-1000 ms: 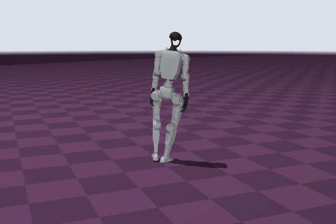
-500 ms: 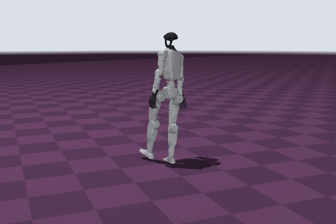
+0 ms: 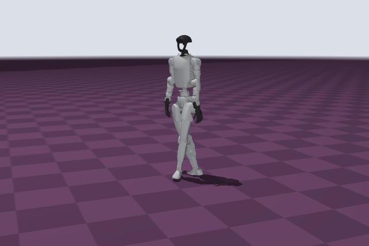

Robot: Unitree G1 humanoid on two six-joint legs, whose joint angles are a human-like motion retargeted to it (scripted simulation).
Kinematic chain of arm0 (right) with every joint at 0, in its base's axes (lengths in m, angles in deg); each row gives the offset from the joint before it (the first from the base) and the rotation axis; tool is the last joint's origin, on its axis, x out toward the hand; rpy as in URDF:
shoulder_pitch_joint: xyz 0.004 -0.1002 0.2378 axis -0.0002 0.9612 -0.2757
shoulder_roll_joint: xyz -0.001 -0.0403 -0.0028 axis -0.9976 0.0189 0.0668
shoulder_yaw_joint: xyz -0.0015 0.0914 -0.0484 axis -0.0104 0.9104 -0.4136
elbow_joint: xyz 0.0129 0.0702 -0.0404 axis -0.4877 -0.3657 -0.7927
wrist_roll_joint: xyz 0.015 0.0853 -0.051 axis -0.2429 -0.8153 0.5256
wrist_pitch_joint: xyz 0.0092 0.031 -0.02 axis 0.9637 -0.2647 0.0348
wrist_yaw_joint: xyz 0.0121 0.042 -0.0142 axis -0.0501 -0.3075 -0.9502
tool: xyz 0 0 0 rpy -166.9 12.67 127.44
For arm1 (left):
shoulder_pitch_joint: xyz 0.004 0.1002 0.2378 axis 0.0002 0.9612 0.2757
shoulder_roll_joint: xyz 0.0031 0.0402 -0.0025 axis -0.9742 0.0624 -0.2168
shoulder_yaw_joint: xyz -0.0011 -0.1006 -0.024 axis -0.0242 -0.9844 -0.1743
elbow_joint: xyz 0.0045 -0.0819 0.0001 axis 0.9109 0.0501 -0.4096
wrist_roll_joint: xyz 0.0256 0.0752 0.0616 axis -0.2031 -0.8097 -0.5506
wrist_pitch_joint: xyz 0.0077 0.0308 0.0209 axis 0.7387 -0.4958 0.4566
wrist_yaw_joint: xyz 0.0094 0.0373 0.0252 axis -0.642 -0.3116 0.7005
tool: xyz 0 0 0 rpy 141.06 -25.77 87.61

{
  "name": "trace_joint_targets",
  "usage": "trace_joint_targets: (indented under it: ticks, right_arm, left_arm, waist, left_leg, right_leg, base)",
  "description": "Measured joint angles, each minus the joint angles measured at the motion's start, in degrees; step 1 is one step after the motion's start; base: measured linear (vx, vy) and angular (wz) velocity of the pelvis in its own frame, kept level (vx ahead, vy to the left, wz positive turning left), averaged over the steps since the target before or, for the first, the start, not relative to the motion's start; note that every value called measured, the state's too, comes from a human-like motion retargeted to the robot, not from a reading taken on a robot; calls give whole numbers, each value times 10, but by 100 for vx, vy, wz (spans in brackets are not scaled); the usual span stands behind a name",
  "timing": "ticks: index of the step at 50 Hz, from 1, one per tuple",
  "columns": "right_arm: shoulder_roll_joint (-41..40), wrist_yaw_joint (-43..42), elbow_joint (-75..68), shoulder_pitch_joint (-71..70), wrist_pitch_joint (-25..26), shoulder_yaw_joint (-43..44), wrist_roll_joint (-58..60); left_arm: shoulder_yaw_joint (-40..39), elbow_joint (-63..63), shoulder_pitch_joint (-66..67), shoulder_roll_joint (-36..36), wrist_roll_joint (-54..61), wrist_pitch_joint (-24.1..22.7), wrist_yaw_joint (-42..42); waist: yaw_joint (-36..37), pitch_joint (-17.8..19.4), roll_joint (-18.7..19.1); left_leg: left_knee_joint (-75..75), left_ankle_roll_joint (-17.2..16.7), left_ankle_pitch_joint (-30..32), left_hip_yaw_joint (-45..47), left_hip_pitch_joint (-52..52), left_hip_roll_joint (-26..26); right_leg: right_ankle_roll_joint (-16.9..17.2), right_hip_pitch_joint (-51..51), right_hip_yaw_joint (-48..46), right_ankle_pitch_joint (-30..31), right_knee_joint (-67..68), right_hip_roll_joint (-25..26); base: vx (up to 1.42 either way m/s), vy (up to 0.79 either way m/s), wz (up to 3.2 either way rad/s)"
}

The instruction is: Upper body actions

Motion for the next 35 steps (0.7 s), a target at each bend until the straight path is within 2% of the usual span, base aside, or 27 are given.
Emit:
trace_joint_targets:
  ticks: [3, 5, 7, 10, 16, 18, 20, 22, 23, 25, 27, 29, 31, 35]
  right_arm:
    - [4, -8, 22, -4, -20, -2, -13]
    - [4, -12, 29, -6, -20, -1, -31]
    - [1, -5, 31, -13, -21, -3, -67]
    - [-8, 13, 29, -23, -22, 0, -117]
    - [-15, 41, 17, -16, -21, -17, -87]
    - [-14, 39, 14, -14, -18, -27, -60]
    - [-14, 36, 13, -14, -15, -38, -35]
    - [-15, 35, 14, -13, -13, -47, -17]
    - [-16, 35, 13, -10, -14, -50, -8]
    - [-18, 40, 9, -6, -14, -49, 7]
    - [-22, 46, 11, -6, -9, -32, 11]
    - [-23, 44, 20, -11, -7, -28, 7]
    - [-27, 37, 33, -14, -11, -26, 1]
    - [-26, 16, 37, -18, -19, -24, -31]
  left_arm:
    - [-7, 11, 12, 7, -17, -1, 5]
    - [-14, 27, 16, 15, -17, -2, 10]
    - [-14, 45, 1, 19, -7, -1, 21]
    - [-8, 63, -30, 22, 2, 7, 34]
    - [13, 56, -48, 27, 11, 8, 57]
    - [16, 52, -50, 28, 11, 5, 58]
    - [20, 51, -52, 29, 13, 2, 58]
    - [22, 58, -54, 27, 12, 0, 61]
    - [23, 63, -52, 25, 10, 0, 62]
    - [21, 76, -49, 21, -1, 8, 66]
    - [26, 91, -42, 28, -7, 12, 58]
    - [24, 100, -33, 31, 6, 3, 52]
    - [23, 106, -23, 29, 16, -4, 63]
    - [6, 126, -17, 30, -7, 13, 63]
  waist:
    - [-48, -14, 62]
    - [-90, -15, 100]
    - [-114, -2, 108]
    - [-121, 29, 94]
    - [-124, 31, 81]
    - [-124, 38, 66]
    - [-125, 55, 45]
    - [-126, 76, 27]
    - [-128, 78, 21]
    - [-91, 72, 10]
    - [-75, 59, 18]
    - [-61, 66, 17]
    - [-80, 71, 21]
    - [-101, 52, 24]
  left_leg:
    - [9, 0, -2, -53, -1, 55]
    - [17, 4, 0, -115, -11, 82]
    - [9, 9, 8, -134, -7, 79]
    - [-16, 14, 29, -153, 9, 58]
    - [-43, 13, 59, -253, -1, 31]
    - [-51, 13, 66, -279, 3, 10]
    - [-60, 13, 70, -304, 20, -18]
    - [-67, 10, 73, -330, 46, -41]
    - [-70, 7, 74, -344, 55, -47]
    - [-73, -1, 72, -335, 63, -51]
    - [-69, -3, 71, -358, 52, -44]
    - [-60, -7, 64, -360, 57, -41]
    - [-45, -12, 56, -379, 59, -38]
    - [-3, -25, 36, -391, 43, -33]
  right_leg:
    - [-91, -2, 45, 77, 118, -1]
    - [-146, -37, 123, 96, 248, -27]
    - [-119, -96, 235, 92, 331, -38]
    - [-80, -190, 428, 98, 365, 18]
    - [-89, -239, 488, 30, 243, 10]
    - [-78, -247, 530, 12, 166, 14]
    - [-56, -241, 576, 10, 85, 12]
    - [-75, -222, 603, 64, 11, 12]
    - [-83, -211, 641, 64, 0, 30]
    - [-64, -203, 558, 74, 7, -14]
    - [-72, -192, 541, 59, -2, 4]
    - [-81, -182, 536, 46, 4, 10]
    - [-81, -168, 516, 39, 3, 8]
    - [-79, -162, 502, 31, -2, 4]
  base:
    - [7, 15, 212]
    - [13, 16, 233]
    - [-3, 4, 202]
    - [-10, -1, 168]
    - [11, -8, 151]
    - [15, -13, 145]
    - [15, -16, 149]
    - [22, -20, 144]
    - [32, -22, 94]
    - [34, -17, 22]
    - [22, -16, 48]
    - [18, -20, 36]
    - [17, -8, 79]
    - [21, -4, 32]
